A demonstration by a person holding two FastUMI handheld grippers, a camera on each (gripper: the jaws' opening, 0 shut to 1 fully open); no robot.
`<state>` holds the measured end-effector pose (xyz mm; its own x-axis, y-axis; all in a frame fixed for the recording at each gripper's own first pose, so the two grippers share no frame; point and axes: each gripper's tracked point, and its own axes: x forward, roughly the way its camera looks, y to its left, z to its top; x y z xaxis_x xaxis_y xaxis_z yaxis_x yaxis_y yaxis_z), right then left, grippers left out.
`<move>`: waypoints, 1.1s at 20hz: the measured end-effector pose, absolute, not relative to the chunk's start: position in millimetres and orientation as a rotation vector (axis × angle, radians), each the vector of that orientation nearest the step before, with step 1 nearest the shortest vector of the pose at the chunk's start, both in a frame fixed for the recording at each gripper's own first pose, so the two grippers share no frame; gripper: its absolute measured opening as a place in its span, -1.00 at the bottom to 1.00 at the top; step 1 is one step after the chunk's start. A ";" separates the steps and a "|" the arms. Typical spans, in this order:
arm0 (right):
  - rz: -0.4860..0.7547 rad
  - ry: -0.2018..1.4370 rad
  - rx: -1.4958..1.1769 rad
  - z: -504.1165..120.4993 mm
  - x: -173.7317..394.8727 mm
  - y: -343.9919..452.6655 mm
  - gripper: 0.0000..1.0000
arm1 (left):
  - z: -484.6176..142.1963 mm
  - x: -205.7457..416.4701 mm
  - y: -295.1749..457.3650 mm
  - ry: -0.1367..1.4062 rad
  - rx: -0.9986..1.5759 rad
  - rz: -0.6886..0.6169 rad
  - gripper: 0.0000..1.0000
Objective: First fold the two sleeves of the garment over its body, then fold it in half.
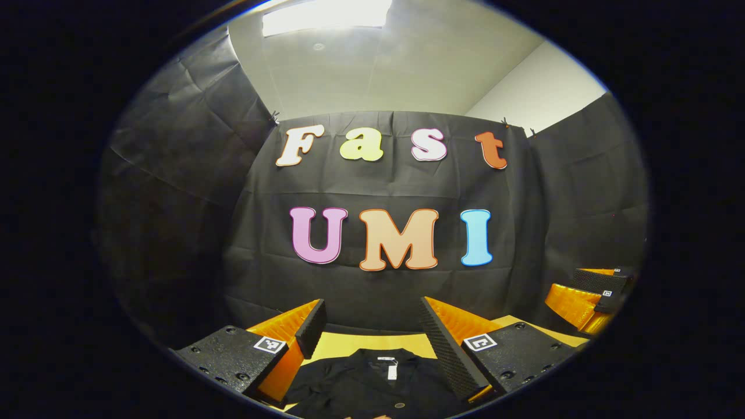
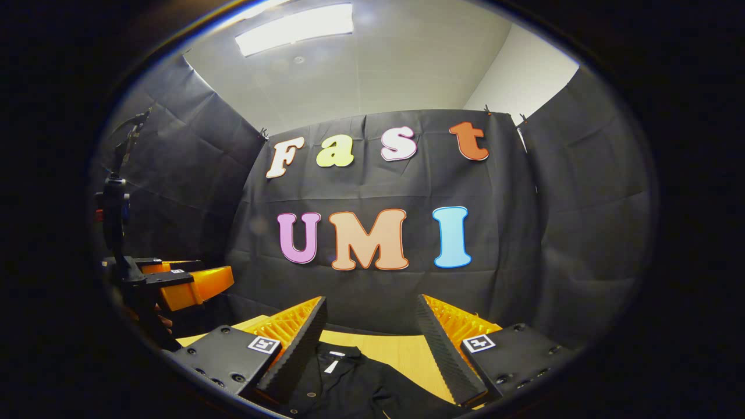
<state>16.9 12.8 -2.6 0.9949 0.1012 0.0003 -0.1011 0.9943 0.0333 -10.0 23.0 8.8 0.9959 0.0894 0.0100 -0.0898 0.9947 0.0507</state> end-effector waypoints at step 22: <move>0.137 0.070 0.022 -27.8 12.2 32.5 0.97 | -12.6 -19.3 46.7 0.041 0.018 0.106 0.89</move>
<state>12.2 32.5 -27.8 0.9882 0.1375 -0.0681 -0.1360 0.9903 0.0272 -19.3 46.7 -12.6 0.9935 0.1062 -0.0398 -0.1055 0.9942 0.0205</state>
